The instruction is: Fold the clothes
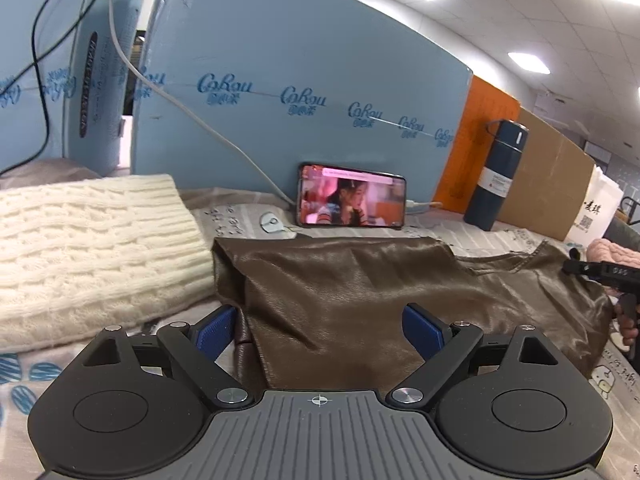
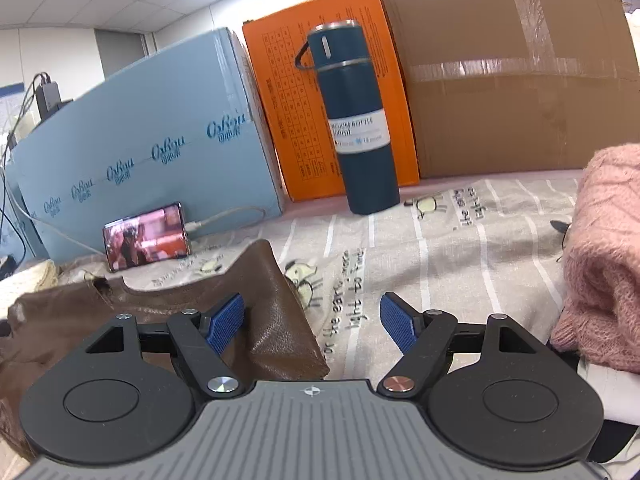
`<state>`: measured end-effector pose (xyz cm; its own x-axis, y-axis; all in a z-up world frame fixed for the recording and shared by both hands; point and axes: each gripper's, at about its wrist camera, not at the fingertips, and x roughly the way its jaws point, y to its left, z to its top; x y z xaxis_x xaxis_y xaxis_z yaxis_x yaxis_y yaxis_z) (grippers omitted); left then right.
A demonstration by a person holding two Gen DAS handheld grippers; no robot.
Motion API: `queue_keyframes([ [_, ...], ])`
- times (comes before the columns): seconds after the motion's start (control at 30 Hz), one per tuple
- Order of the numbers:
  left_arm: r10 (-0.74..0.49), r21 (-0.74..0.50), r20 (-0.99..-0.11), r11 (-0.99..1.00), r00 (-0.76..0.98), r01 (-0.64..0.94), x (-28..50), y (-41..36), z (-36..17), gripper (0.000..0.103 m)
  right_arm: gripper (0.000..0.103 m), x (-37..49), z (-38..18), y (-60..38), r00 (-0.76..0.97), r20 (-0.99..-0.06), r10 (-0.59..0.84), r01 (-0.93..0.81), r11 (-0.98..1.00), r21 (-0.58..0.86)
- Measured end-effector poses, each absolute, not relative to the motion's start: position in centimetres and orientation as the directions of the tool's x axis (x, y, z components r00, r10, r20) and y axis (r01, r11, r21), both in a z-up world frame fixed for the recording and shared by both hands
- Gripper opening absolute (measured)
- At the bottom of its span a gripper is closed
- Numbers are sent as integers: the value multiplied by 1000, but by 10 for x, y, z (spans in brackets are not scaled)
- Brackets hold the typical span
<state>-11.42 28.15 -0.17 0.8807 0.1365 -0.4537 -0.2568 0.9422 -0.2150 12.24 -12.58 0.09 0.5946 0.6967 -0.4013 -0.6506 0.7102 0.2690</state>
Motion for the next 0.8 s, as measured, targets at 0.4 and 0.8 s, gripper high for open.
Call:
queue_keyframes([
  [0.4, 180, -208, -462, 930, 869, -303, -131, 275, 6, 94, 98, 58, 28, -165, 677, -386, 626, -510, 778, 368],
  [0.8, 205, -187, -495, 924, 844, -334, -141, 262, 0, 96, 98, 52, -4, -179, 525, -492, 695, -260, 681, 685],
])
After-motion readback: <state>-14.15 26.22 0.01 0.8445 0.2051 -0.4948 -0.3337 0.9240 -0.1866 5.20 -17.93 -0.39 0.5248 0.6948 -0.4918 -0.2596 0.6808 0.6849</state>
